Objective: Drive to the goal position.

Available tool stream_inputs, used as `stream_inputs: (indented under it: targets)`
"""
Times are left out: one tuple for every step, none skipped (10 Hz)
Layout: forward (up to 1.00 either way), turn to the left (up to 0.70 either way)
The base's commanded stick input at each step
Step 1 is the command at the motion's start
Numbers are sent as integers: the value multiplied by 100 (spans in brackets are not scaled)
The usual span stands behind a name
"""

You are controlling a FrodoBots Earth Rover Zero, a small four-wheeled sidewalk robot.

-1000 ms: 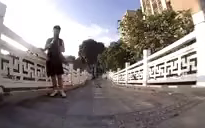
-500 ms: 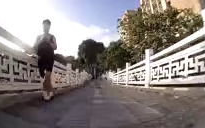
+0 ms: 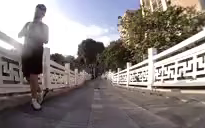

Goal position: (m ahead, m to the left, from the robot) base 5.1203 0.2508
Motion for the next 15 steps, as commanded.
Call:
stream_inputs:
  targets:
    - [45,2]
    - [45,2]
    - [45,2]
    - [45,2]
    - [45,2]
    - [45,1]
    - [45,1]
    - [45,1]
    - [45,1]
    - [45,2]
    - [45,2]
    - [45,1]
    - [45,0]
    - [45,0]
    - [45,0]
